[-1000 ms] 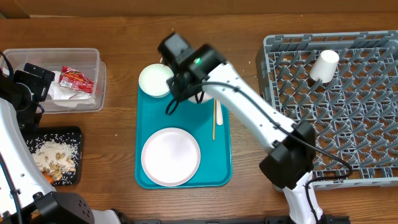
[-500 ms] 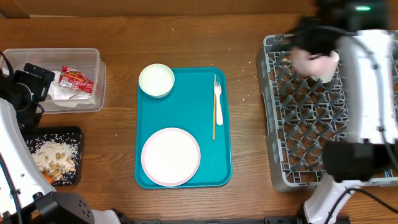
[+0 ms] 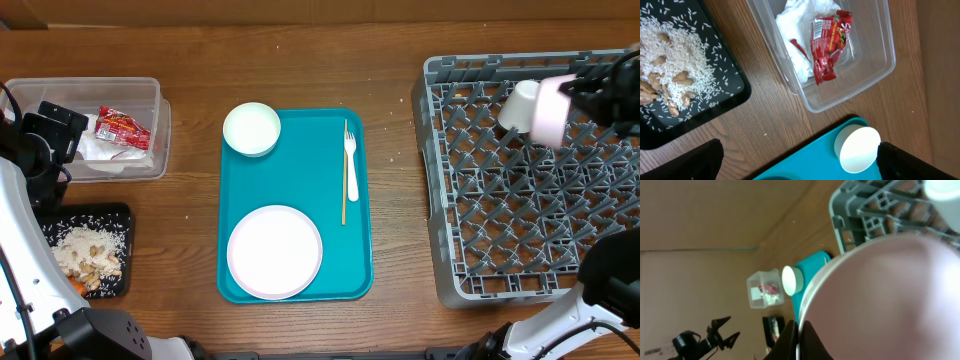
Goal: Sort waste into correct bins and load items into the dishwasher
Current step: 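Lift the pink bowl and carry it right into the dish rack, then set the pink bowl down in the rack and release it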
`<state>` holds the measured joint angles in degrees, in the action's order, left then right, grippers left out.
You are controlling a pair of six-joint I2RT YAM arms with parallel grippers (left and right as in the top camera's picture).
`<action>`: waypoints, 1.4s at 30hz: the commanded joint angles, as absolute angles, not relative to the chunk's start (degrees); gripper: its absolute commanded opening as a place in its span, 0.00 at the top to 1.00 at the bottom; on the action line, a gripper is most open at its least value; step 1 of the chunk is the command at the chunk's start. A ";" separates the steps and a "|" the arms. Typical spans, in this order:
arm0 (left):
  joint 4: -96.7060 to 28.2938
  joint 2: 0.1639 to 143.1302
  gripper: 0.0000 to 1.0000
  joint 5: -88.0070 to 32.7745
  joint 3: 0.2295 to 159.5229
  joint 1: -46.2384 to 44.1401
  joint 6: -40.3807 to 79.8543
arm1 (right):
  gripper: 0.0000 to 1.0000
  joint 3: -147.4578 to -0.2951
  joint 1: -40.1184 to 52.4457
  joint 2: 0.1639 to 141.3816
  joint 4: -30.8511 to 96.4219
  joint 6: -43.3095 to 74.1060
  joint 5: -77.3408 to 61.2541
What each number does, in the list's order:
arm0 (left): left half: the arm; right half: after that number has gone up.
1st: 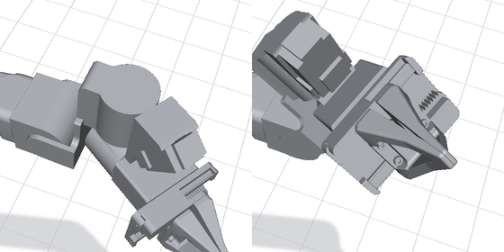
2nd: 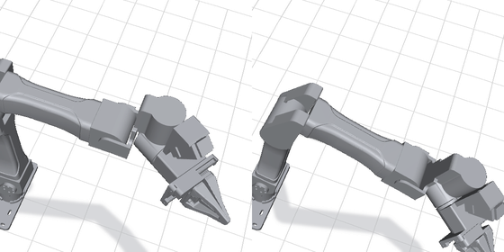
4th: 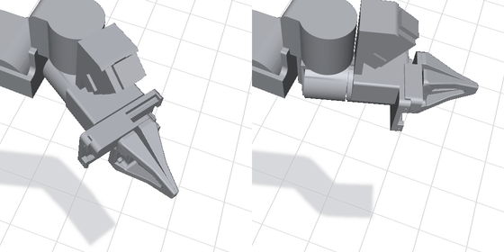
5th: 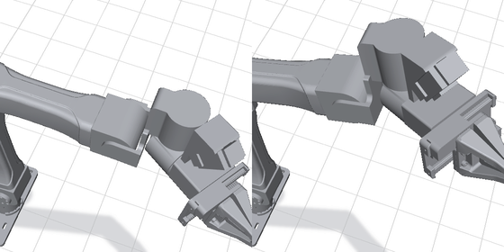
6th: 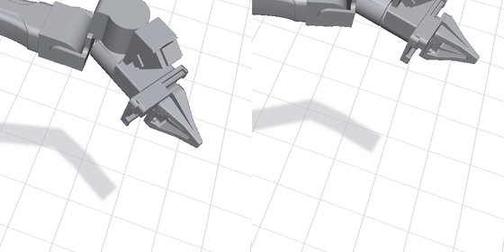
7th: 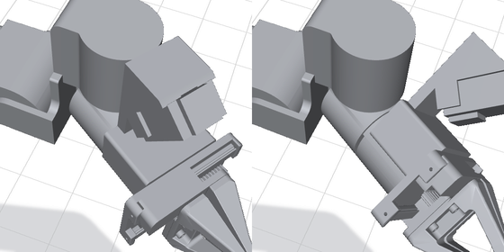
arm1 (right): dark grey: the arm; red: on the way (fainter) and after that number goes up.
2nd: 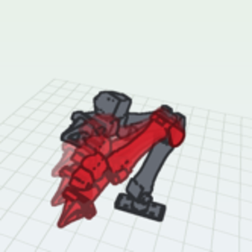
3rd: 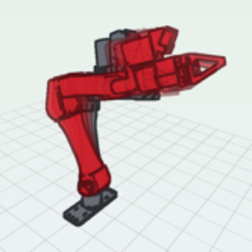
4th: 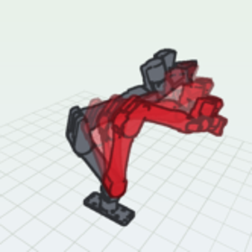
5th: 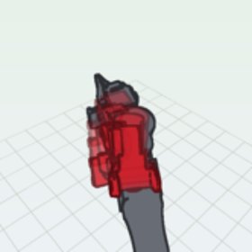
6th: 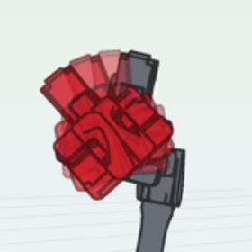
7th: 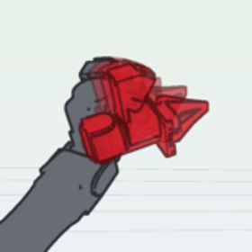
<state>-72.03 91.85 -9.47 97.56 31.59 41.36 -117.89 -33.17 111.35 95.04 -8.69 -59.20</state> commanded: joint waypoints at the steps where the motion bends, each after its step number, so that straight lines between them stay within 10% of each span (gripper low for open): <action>1: -71.99 91.59 0.00 -9.69 98.10 31.48 40.05 | 0.96 -108.12 -32.32 110.06 89.76 -13.72 -67.61; 42: -71.96 91.59 0.00 -9.69 98.08 31.48 40.03 | 0.96 -90.39 -29.82 110.96 70.78 -6.79 -65.32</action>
